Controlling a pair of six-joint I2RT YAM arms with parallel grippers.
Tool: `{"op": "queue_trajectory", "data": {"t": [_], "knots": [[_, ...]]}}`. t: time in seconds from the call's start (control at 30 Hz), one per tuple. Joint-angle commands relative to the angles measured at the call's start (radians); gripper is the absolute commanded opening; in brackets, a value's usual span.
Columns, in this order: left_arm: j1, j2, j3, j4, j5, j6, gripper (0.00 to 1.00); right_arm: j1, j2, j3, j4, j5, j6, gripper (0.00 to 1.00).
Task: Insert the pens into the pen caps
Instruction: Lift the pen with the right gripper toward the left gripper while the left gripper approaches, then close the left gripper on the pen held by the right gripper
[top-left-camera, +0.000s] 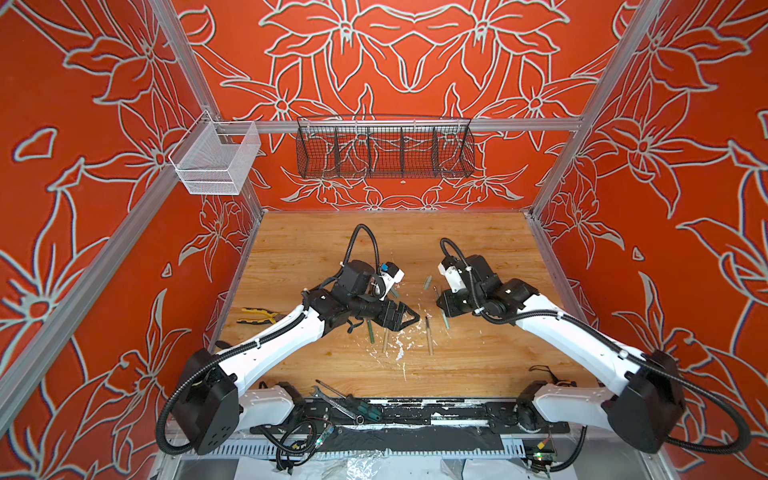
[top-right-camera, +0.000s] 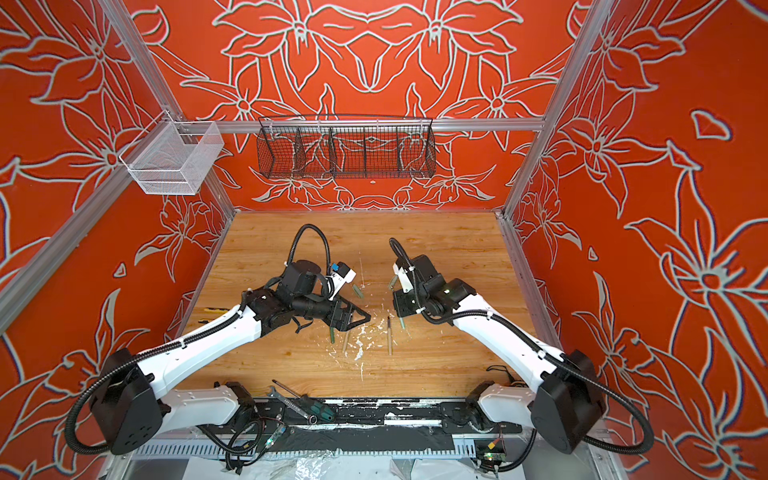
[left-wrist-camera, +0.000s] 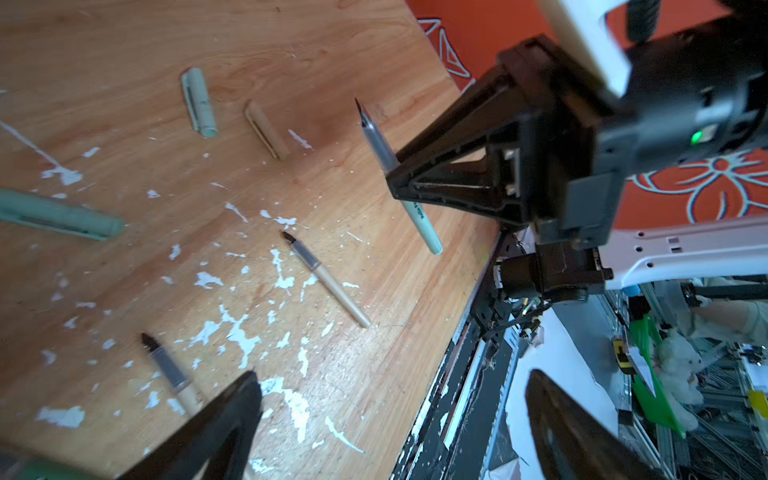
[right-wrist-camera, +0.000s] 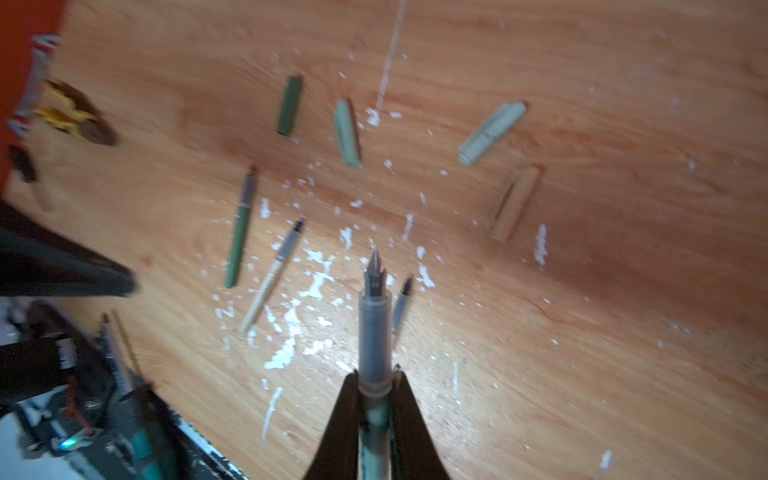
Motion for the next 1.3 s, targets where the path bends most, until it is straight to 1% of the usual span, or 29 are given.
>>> {"op": "queue_trajectory", "data": {"t": [0.0, 0.2, 0.3, 0.43, 0.67, 0.77, 0.87, 0.93, 0.97, 1.07, 1.27], "knots": [[-0.016, 0.001, -0.035, 0.144, 0.071, 0.0, 0.97, -0.012, -0.051, -0.002, 0.105, -0.137, 0.01, 0.11], [-0.022, 0.019, -0.129, 0.419, 0.149, -0.092, 0.97, -0.018, -0.094, -0.016, 0.19, -0.227, 0.074, 0.11], [-0.028, 0.035, -0.165, 0.553, 0.182, -0.147, 1.0, -0.018, -0.115, -0.049, 0.267, -0.264, 0.114, 0.11], [-0.033, 0.04, -0.211, 0.717, 0.198, -0.202, 0.89, -0.018, -0.147, -0.097, 0.37, -0.3, 0.155, 0.11], [-0.035, 0.047, -0.326, 1.03, 0.154, -0.301, 0.79, -0.018, -0.169, -0.142, 0.495, -0.352, 0.221, 0.11], [-0.035, 0.076, -0.329, 1.092, 0.167, -0.334, 0.7, -0.019, -0.175, -0.156, 0.551, -0.372, 0.255, 0.11], [-0.035, 0.099, -0.345, 1.191, 0.164, -0.37, 0.63, -0.018, -0.175, -0.167, 0.572, -0.386, 0.268, 0.11], [-0.035, 0.114, -0.348, 1.242, 0.17, -0.388, 0.6, -0.017, -0.179, -0.177, 0.583, -0.386, 0.275, 0.11], [-0.035, 0.124, -0.344, 1.26, 0.176, -0.397, 0.57, -0.017, -0.18, -0.182, 0.59, -0.387, 0.277, 0.11], [-0.035, 0.138, -0.333, 1.273, 0.188, -0.403, 0.46, -0.018, -0.185, -0.191, 0.593, -0.381, 0.28, 0.1], [-0.035, 0.131, -0.327, 1.262, 0.195, -0.391, 0.36, -0.018, -0.194, -0.207, 0.619, -0.375, 0.295, 0.1]]}}
